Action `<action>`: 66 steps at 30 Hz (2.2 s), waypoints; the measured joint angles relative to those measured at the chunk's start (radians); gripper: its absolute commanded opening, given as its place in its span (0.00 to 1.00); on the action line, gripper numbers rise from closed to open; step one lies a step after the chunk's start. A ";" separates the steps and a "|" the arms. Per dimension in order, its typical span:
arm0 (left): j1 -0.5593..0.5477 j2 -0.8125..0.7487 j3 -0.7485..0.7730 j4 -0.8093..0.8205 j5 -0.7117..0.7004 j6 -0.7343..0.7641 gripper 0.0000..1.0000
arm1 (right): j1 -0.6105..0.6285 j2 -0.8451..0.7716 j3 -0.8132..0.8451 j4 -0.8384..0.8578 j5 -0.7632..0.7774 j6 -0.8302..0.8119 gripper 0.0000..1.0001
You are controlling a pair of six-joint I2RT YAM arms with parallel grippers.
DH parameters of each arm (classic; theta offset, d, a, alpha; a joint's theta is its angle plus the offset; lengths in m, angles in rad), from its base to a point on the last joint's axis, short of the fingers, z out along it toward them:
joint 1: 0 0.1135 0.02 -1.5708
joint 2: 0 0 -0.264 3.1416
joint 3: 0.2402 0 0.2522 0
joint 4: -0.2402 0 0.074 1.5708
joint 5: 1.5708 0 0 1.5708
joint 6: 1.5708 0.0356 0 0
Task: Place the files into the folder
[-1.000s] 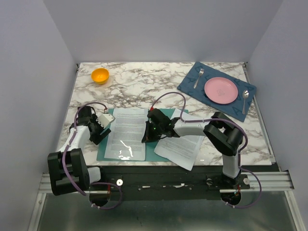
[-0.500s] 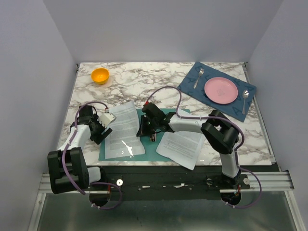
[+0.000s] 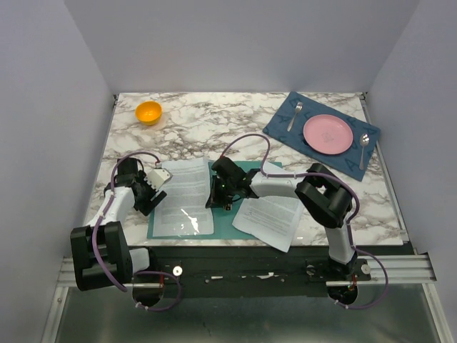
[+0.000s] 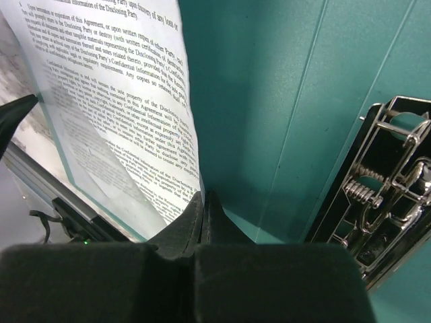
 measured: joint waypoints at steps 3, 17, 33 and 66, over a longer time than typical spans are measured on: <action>0.000 -0.009 -0.005 -0.005 0.000 -0.001 0.84 | 0.002 0.000 0.000 -0.007 -0.003 0.015 0.01; 0.002 -0.020 -0.007 -0.040 0.002 -0.016 0.87 | 0.024 0.000 0.032 -0.032 -0.038 0.030 0.20; 0.271 -0.024 0.359 -0.207 0.151 -0.084 0.98 | 0.026 -0.028 0.104 -0.269 0.005 -0.076 0.44; -0.563 0.120 0.370 -0.069 0.260 -0.591 0.65 | -0.149 -0.254 -0.293 0.025 -0.045 -0.122 0.24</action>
